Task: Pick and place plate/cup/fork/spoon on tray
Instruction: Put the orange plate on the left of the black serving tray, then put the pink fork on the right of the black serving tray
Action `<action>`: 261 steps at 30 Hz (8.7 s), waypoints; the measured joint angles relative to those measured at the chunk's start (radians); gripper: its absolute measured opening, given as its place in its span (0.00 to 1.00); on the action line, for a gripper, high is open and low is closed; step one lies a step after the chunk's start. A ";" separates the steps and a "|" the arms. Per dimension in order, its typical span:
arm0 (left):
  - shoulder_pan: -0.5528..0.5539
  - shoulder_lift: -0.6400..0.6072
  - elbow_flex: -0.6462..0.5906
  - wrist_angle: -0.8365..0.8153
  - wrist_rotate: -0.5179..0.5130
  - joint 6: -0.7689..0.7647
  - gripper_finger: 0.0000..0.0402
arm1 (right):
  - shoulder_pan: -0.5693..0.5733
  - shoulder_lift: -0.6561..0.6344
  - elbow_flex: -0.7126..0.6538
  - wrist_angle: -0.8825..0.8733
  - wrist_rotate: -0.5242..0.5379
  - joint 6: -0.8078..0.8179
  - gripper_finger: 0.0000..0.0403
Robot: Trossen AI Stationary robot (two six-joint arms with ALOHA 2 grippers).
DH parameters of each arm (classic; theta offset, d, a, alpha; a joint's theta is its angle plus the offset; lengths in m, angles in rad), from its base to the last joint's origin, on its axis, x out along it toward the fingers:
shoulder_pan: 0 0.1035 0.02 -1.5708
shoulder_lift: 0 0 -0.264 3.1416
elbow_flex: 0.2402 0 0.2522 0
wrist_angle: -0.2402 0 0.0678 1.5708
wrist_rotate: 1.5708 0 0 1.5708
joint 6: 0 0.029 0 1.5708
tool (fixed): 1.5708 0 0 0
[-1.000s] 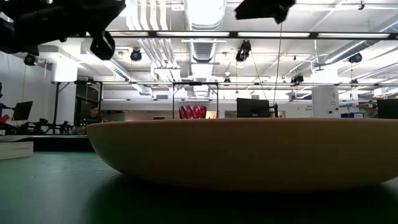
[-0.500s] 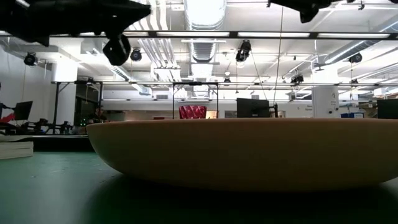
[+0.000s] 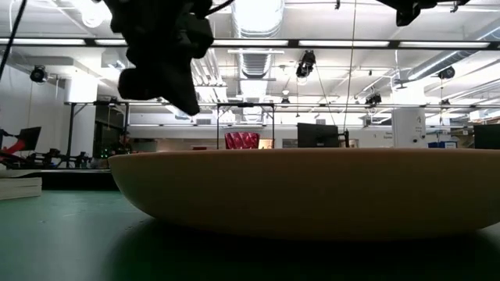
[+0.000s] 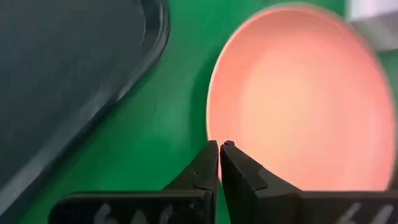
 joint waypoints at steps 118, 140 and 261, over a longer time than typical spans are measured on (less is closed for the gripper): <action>0.539 -0.733 -0.458 -0.274 -0.449 -0.043 0.00 | 0.000 -0.029 0.006 -0.083 -0.008 0.076 0.17; 0.636 -0.640 -0.499 -0.397 -0.620 -0.047 0.00 | 0.000 -0.029 0.006 -0.085 -0.008 0.073 0.17; 0.336 -0.626 -0.498 0.391 -0.308 0.830 0.18 | -0.242 0.796 0.755 -1.022 -0.132 1.112 0.17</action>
